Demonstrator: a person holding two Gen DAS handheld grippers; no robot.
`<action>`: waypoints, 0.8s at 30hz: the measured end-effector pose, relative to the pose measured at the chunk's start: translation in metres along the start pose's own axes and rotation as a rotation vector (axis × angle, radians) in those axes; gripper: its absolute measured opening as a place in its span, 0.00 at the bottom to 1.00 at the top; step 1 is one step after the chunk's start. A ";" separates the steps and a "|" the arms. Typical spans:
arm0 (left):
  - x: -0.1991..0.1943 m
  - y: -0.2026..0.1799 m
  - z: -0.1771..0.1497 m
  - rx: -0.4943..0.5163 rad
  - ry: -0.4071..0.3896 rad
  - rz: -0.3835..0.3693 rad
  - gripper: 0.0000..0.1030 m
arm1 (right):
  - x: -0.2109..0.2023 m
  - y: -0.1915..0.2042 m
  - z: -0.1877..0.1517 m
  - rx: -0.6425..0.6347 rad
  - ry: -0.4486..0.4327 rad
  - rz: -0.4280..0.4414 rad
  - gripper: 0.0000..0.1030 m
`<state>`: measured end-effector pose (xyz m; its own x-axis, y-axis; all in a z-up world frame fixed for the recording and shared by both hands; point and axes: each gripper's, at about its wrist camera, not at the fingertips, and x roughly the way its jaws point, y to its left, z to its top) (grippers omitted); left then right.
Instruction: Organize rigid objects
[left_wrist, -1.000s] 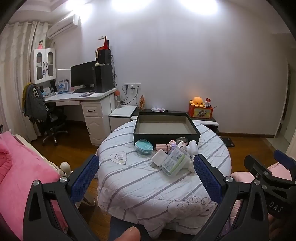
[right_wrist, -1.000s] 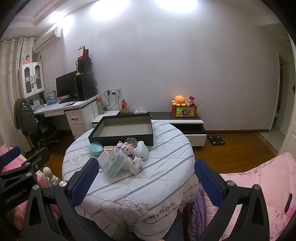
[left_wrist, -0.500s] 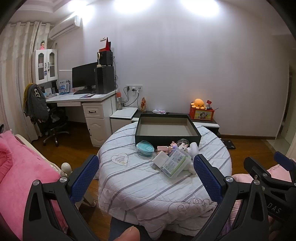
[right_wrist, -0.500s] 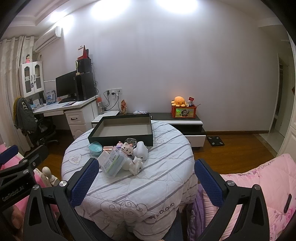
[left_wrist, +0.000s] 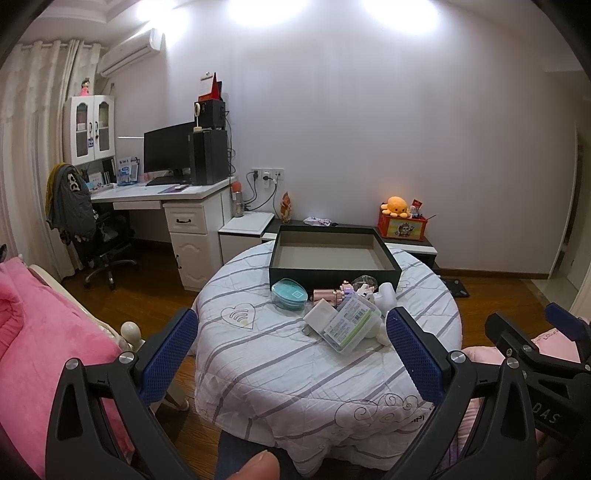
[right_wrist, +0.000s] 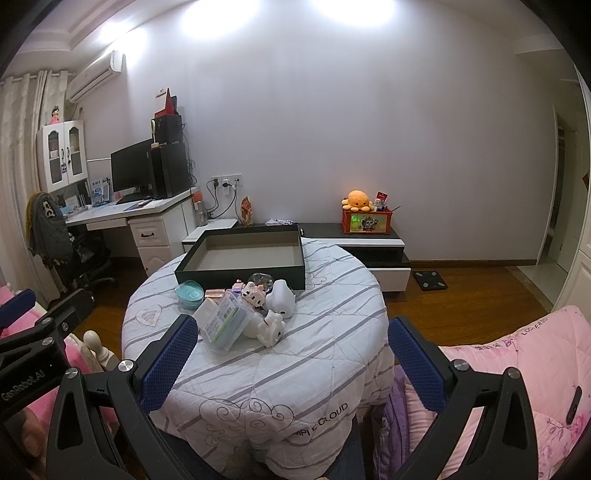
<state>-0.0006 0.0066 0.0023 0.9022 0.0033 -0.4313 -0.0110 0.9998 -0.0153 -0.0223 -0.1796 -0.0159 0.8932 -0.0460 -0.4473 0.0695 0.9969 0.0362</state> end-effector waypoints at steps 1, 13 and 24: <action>0.000 0.000 0.000 0.000 0.000 0.001 1.00 | 0.000 -0.001 0.000 0.001 0.001 0.000 1.00; -0.001 -0.001 0.000 0.000 -0.009 0.006 1.00 | 0.001 -0.002 0.000 0.001 -0.004 -0.004 1.00; -0.002 0.000 0.000 -0.004 -0.008 0.005 1.00 | 0.001 -0.002 -0.001 0.001 -0.005 -0.005 1.00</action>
<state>-0.0026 0.0064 0.0028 0.9057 0.0087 -0.4238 -0.0173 0.9997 -0.0164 -0.0217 -0.1820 -0.0172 0.8948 -0.0514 -0.4434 0.0747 0.9966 0.0353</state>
